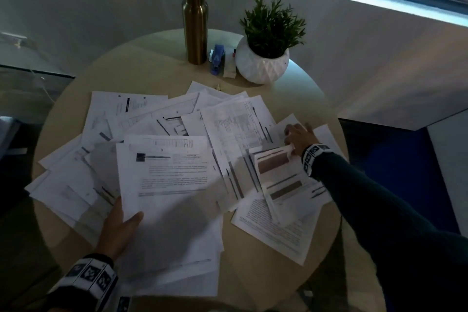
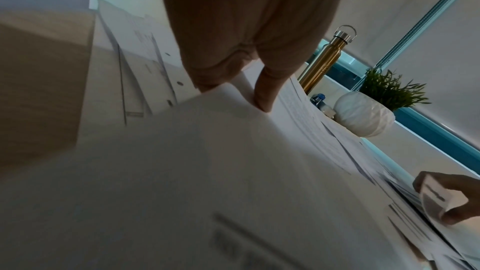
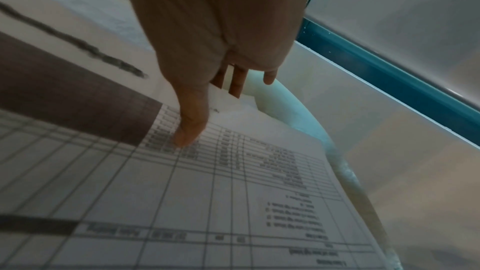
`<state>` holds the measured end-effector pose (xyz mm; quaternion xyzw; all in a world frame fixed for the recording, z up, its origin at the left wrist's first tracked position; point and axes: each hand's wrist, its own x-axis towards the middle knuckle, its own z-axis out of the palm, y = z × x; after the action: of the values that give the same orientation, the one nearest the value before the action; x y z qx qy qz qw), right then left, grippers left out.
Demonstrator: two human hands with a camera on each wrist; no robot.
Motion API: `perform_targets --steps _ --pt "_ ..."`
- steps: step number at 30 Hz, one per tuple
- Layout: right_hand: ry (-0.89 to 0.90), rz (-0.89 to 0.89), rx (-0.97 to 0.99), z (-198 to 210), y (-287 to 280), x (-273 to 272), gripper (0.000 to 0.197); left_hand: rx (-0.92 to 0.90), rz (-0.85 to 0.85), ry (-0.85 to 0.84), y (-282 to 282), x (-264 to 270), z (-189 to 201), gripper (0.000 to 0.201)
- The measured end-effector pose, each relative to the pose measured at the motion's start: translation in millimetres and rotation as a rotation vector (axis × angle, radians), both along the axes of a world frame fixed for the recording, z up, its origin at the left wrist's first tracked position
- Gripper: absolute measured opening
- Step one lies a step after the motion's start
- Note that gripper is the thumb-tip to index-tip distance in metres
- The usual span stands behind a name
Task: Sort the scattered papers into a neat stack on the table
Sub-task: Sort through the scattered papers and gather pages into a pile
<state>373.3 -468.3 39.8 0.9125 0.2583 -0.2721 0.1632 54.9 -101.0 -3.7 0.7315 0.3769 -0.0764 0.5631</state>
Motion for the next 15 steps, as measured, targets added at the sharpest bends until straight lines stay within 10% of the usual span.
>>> perform_targets --steps 15 --pt "0.073 -0.311 0.376 44 -50 -13 0.022 0.036 -0.06 -0.082 -8 15 12 0.058"
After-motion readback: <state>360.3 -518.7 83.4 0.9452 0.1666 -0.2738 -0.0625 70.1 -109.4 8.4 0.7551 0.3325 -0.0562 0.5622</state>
